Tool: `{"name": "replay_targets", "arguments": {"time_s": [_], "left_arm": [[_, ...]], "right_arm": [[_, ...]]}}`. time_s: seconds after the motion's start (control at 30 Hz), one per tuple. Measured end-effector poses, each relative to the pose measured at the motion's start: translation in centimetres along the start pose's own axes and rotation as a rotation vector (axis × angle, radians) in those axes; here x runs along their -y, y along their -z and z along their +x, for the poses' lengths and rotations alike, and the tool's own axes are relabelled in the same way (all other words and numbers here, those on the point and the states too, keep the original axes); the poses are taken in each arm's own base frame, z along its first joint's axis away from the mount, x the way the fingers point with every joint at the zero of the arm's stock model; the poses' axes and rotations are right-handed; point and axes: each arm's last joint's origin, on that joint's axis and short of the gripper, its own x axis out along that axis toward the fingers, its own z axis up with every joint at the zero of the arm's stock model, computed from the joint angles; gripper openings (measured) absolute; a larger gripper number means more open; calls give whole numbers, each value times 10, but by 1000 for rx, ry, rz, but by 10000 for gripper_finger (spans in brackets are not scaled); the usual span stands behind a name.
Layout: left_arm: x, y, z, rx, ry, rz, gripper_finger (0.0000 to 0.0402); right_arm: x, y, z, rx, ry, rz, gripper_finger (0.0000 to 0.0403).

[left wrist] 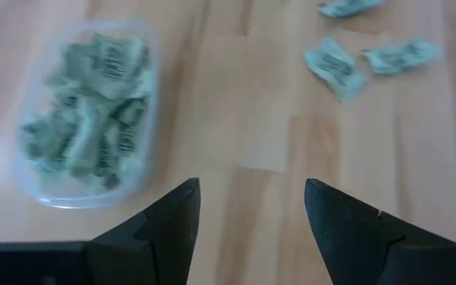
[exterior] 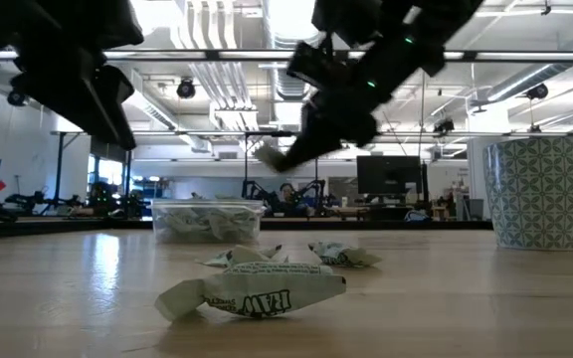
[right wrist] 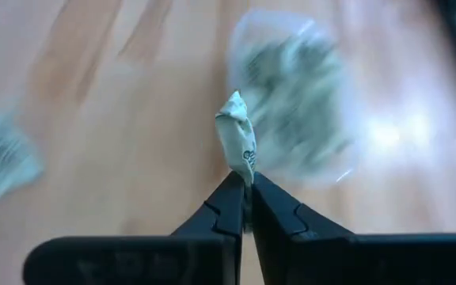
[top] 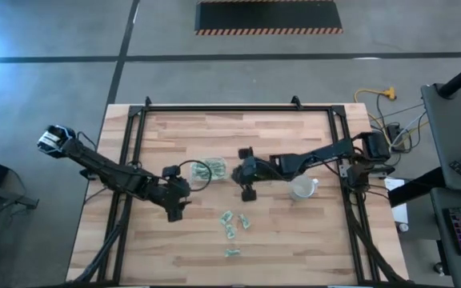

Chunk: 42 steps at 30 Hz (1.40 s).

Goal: Pick and place Stevia / Truvia into bins
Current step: Put the stevia packet into the transparent bin

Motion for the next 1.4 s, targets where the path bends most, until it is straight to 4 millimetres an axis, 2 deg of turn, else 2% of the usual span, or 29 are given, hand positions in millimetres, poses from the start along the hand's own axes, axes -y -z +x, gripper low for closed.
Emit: {"name": "replay_targets", "arguments": {"time_s": [0.17,0.3,0.47,0.6,0.8,0.97,1.07,1.2,1.4], "left_arm": [[6,5,-1,-16,42,6,211],[10,6,-3,-15,60,21,211],[14,9,-5,-25,81,38,211],[16,10,-6,-25,89,48,211],[16,10,-6,-26,90,51,211],[16,11,-6,-26,88,51,211],[16,10,-6,-12,81,47,211],[22,1,-2,87,100,89,211],[39,-15,14,253,138,250,211]], "right_arm": [[16,-26,14,60,42,-4,13],[26,-38,37,61,55,-9,13],[34,-37,71,-48,49,13,13],[41,-38,79,-155,36,39,16],[41,-45,70,-184,24,36,69],[44,-50,61,-174,34,101,128],[45,-52,52,-196,33,141,150],[41,-55,28,-255,13,126,161],[19,-47,-5,-359,-48,67,153]]}}
